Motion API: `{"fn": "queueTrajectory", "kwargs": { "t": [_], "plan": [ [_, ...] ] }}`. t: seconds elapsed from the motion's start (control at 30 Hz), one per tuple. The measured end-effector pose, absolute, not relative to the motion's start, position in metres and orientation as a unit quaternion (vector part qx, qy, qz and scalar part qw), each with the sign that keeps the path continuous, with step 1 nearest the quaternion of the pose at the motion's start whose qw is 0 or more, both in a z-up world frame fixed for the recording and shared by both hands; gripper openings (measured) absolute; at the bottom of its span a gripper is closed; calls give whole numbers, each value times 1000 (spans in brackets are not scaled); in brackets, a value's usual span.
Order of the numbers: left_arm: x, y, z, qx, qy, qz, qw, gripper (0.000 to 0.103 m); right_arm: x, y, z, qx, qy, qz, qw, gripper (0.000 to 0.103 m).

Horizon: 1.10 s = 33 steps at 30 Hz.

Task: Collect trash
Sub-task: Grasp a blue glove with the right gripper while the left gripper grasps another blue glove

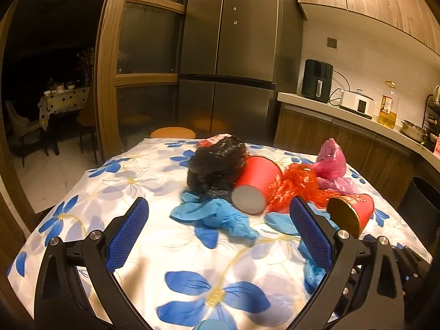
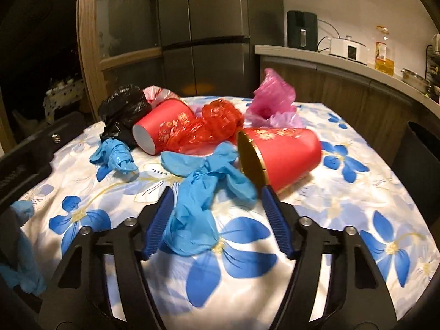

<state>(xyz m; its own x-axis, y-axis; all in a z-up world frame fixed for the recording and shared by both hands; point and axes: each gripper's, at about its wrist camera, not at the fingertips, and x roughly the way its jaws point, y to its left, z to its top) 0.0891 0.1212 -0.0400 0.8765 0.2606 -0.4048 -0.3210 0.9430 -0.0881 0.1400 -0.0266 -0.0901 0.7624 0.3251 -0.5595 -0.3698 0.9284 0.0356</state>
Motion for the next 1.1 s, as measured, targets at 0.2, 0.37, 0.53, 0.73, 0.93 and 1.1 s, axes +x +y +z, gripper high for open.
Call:
{"fn": "queueTrajectory", "kwargs": {
  "t": [0.2,0.37,0.53,0.73,0.93,1.1],
  "plan": [
    [94,134,-40,-74,201,156,964,98,155,-8,-105,-50,323,186,927,43],
    [99,141,-41,-85,207,154,963,97,159,3,-116,-70,337,186,920,20],
    [104,139,-43,-81,215,148,962,94,156,3,-115,-75,331,191,921,5],
    [113,135,-45,-84,228,145,959,92,145,-8,-102,-64,314,191,928,4],
    [127,129,-54,-79,257,143,952,75,125,-31,-76,-48,274,193,941,4],
    [145,129,-68,-77,305,146,938,58,110,-46,-53,-34,239,200,950,4]
  ]
}}
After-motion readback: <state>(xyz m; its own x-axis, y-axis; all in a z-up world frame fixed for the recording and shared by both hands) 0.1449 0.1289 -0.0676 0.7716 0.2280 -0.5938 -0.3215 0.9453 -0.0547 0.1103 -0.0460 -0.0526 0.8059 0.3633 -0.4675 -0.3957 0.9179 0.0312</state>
